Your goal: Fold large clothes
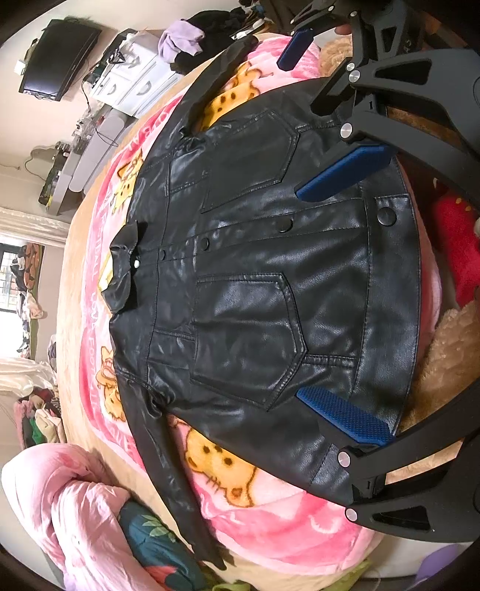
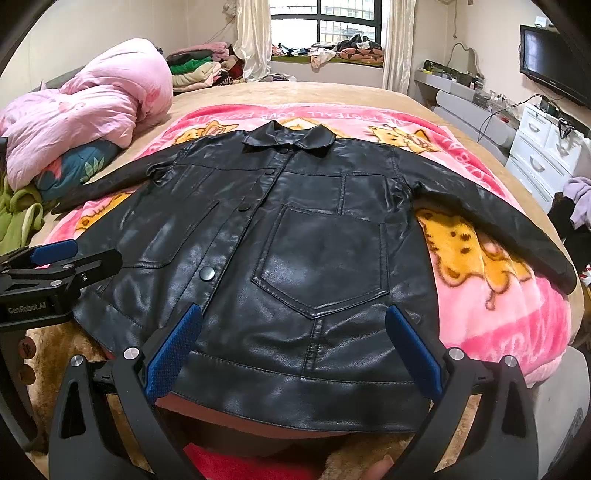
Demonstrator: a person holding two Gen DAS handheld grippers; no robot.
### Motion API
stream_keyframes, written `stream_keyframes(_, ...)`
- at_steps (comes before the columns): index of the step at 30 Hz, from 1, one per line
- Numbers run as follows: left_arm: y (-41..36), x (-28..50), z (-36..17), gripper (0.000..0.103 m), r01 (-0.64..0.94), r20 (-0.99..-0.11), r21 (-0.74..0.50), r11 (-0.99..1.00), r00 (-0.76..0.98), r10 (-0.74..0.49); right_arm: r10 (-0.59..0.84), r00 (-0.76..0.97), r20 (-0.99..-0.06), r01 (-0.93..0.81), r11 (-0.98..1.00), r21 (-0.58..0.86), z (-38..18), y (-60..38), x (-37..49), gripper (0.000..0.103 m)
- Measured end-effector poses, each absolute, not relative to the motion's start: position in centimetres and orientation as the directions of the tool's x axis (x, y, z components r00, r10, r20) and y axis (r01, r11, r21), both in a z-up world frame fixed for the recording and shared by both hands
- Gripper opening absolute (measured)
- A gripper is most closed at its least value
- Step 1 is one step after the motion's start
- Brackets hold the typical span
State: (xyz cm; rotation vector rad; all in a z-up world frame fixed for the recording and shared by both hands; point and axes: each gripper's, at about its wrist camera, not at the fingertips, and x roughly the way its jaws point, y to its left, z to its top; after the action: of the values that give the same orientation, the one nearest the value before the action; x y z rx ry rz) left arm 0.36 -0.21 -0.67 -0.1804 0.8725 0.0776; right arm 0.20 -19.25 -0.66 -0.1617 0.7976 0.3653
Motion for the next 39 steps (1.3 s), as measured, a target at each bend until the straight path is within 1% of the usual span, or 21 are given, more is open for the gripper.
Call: stream_keyframes(39, -0.87, 1.34, -0.34, 0.094, -0.134, -0.767, -0.112, 0.985, 0.641, 0.000, 0.254, 0.638, -0.727, -0.367, 0.930, 0.003, -0.60, -19.58, 0.87, 0.099)
